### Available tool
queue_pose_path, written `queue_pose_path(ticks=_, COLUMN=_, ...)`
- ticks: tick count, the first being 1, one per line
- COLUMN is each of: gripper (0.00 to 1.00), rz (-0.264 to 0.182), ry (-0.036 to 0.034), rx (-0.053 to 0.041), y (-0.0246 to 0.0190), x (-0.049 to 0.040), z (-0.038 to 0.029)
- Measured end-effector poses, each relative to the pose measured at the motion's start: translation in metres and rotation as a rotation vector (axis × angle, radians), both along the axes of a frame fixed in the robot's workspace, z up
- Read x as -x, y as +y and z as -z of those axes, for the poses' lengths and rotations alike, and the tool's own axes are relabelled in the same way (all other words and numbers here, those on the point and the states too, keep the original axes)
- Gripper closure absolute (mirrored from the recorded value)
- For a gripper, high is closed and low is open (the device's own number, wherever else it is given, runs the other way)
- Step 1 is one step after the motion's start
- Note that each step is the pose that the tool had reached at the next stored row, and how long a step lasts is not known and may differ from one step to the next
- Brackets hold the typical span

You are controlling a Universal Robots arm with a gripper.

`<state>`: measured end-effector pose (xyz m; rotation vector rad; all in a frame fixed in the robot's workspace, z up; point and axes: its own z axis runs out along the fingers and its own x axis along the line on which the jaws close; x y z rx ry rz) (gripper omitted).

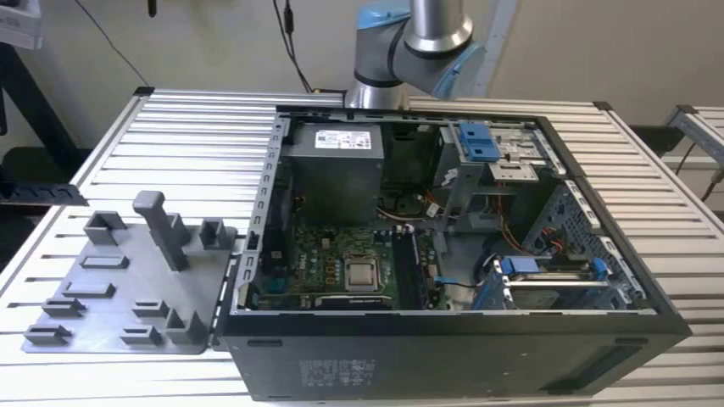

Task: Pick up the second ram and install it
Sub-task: 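Pick up the second ram and move it above second insertion slot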

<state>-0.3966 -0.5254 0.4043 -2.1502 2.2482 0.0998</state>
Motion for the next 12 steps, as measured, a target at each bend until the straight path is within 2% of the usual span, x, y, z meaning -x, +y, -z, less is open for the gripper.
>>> queue_pose_path(ticks=5, gripper=0.86, rz=-0.004, ry=0.0, rx=0.0, y=0.0, x=0.0, z=-0.0064)
queue_pose_path(ticks=12, gripper=0.86, rz=-0.004, ry=0.0001, rx=0.0, y=0.0, x=-0.0001, z=-0.007)
